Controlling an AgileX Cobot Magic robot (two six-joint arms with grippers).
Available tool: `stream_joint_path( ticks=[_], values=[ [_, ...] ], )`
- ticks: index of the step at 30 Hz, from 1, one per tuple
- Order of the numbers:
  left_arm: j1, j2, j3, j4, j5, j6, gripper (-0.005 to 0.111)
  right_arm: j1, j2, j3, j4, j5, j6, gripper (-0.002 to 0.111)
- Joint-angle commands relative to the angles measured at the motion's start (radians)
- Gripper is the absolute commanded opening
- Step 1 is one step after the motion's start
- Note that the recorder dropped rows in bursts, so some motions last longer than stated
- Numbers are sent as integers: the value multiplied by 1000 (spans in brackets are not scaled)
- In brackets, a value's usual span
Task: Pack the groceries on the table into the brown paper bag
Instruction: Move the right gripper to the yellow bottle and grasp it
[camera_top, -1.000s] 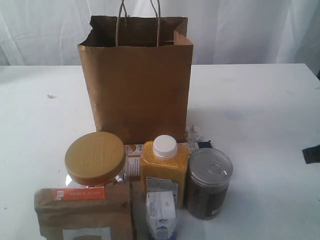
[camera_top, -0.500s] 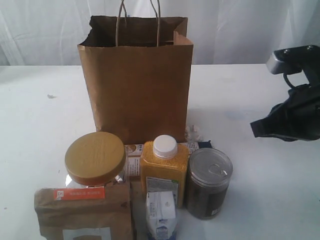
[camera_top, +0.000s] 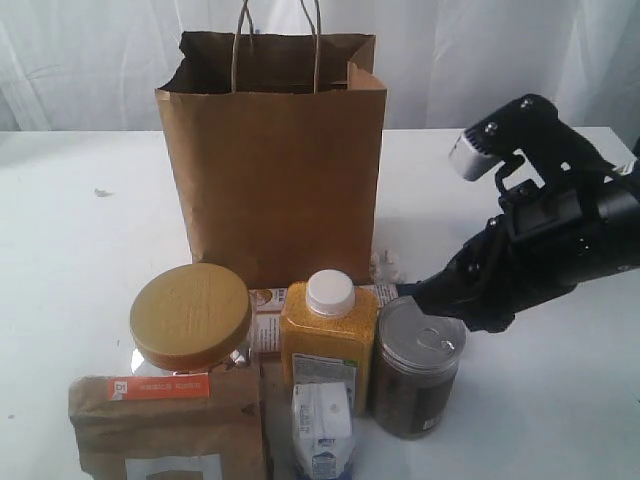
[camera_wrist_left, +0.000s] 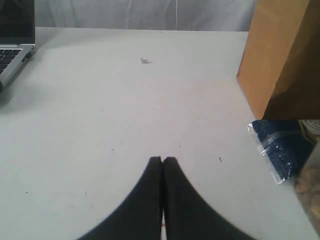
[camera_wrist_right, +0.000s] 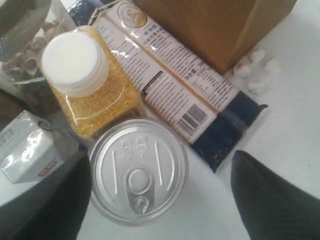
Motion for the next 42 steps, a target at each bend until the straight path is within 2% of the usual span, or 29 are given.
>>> stream_joint_path(
  ticks=[1, 5, 11, 18, 28, 38, 42],
  values=[
    [-1, -5, 2, -6, 1, -1, 0, 9, 5, -90, 19, 54, -11, 73],
    [-1, -5, 2, -6, 1, -1, 0, 84, 111, -188, -49, 66, -28, 73],
    [-1, -5, 2, -6, 1, -1, 0, 232, 287, -230, -49, 33, -271, 73],
    [-1, -5, 2, -6, 1, -1, 0, 241, 298, -175, -48, -84, -271, 73],
    [-1, -5, 2, -6, 1, -1, 0, 241, 387, -157, -46, -139, -271, 72],
    [-1, -5, 2, -6, 1, -1, 0, 241, 424, -157, -11, -151, -271, 58],
    [-1, -5, 2, -6, 1, -1, 0, 241, 424, -157, 19, -176, -271, 40]
  ],
)
